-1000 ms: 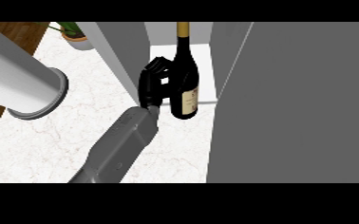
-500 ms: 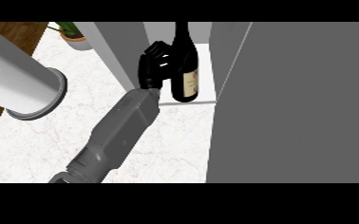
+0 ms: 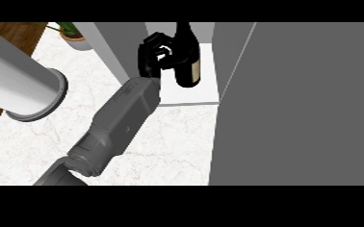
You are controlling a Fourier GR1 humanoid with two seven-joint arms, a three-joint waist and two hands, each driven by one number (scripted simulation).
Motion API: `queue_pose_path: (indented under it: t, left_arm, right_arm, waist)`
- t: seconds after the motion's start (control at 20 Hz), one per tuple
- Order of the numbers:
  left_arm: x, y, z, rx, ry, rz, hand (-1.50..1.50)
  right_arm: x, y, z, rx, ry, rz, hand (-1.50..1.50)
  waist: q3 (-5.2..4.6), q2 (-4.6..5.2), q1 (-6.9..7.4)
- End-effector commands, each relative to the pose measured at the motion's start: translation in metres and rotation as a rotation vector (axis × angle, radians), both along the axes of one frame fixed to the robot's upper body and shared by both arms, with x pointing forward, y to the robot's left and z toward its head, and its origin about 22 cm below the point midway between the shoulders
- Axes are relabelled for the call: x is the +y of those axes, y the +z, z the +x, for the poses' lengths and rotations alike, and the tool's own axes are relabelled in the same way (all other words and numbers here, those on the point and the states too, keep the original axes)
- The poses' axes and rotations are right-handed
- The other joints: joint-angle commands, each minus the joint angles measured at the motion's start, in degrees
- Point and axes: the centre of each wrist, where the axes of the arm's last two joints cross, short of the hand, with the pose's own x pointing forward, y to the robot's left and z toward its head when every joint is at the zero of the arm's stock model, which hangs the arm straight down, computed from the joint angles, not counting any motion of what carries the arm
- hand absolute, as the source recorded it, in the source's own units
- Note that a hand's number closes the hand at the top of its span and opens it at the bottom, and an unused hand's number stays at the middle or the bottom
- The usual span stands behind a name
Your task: Pick up the wine, place it into the cabinet and close the cabinet
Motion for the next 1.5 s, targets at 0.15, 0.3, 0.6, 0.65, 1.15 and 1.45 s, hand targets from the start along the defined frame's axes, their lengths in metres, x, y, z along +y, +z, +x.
queue_pose_path:
  t: [0.15,0.3,0.6,0.65,1.15,1.45]
  left_arm:
    - [0.026,0.031,0.026,-0.017,0.12,0.2,-1.5]
    - [0.032,0.018,0.022,-0.019,0.132,0.273,-1.5]
    - [0.048,0.022,0.027,0.021,0.142,0.3,-1.5]
    - [0.03,0.02,0.024,0.037,0.141,0.31,-1.5]
    - [0.052,0.01,0.023,-0.018,0.15,0.328,-1.5]
    - [0.041,0.021,0.025,-0.127,0.013,0.309,-1.5]
  right_arm:
    - [-0.001,0.02,-0.028,-0.028,0.068,0.065,-1.5]
    - [-0.003,0.021,-0.032,-0.028,0.08,0.082,-1.5]
    - [0.001,0.013,-0.018,-0.034,0.061,0.071,-1.5]
    - [-0.006,0.019,-0.029,-0.043,0.076,0.054,-1.5]
    - [-0.008,0.02,-0.029,-0.033,0.076,0.065,-1.5]
    - [-0.004,0.019,-0.032,-0.037,0.079,0.074,-1.5]
  waist:
    - [0.04,-0.08,-0.96]
    - [0.06,-0.02,-1.12]
    - [0.0,0.33,-0.89]
    - [0.05,0.15,-1.23]
    - [0.02,0.33,-0.93]
    - [0.01,-0.07,-0.41]
